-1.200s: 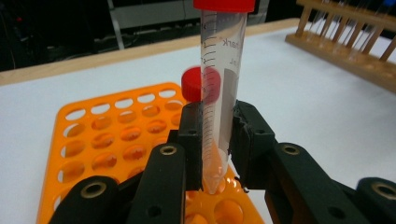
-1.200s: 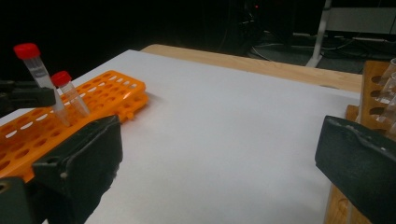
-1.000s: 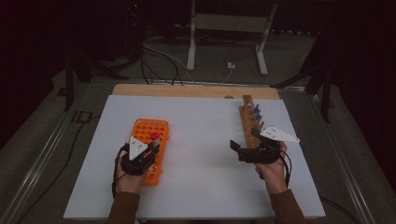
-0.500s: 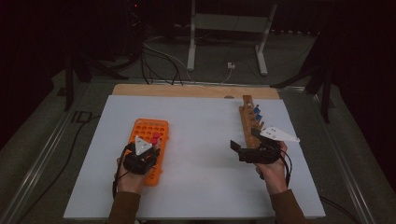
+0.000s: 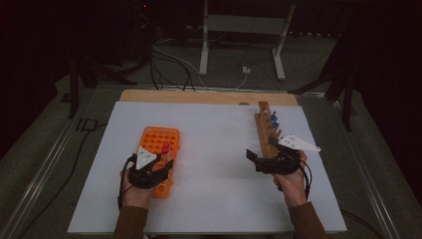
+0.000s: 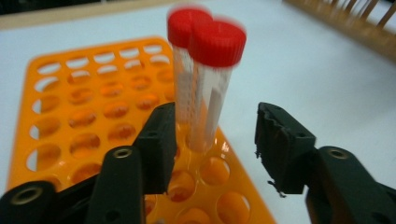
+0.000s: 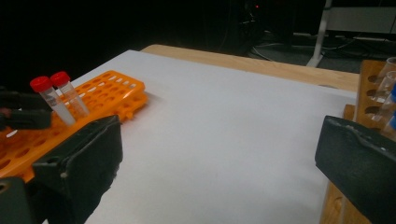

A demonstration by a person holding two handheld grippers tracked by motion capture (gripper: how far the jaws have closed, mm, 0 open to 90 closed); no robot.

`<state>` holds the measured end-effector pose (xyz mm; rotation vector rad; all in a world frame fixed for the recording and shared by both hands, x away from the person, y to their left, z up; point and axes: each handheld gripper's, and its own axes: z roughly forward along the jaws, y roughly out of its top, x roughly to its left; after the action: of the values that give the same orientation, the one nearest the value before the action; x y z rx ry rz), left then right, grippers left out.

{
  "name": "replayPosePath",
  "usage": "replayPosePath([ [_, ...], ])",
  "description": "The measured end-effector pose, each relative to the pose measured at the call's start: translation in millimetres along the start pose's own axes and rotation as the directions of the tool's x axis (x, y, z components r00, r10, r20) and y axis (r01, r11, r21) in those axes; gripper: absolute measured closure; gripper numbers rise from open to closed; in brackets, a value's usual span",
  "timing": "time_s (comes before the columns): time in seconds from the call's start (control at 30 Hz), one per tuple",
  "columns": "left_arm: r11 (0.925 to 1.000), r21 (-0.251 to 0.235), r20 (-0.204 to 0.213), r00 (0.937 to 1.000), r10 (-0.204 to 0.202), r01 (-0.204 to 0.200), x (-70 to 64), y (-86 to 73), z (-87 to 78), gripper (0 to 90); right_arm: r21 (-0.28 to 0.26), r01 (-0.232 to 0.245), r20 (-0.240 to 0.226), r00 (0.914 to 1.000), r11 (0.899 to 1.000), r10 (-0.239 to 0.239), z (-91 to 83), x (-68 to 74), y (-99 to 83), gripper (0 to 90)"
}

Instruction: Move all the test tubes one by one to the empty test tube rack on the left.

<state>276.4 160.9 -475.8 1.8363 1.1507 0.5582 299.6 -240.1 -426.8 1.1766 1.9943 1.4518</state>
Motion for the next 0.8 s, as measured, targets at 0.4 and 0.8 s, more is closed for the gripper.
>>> replayPosePath([
  [0.4, 0.9831, -0.169, 0.068, 0.9958, -0.06, 0.071, 0.0, 11.7, -17.4, 21.8, -0.016, 0.006, 0.065, 0.9979, 1.0, -0.005, -8.3, -18.0, 11.0, 0.8],
  [0.8, 0.9751, -0.208, 0.064, 0.9958, -0.065, 0.077, -5.6, 15.9, -22.4, 0.5, 0.02, -0.03, 0.135, 0.9904, 0.999, 0.027, 7.9, -59.5, 13.8, 8.3],
])
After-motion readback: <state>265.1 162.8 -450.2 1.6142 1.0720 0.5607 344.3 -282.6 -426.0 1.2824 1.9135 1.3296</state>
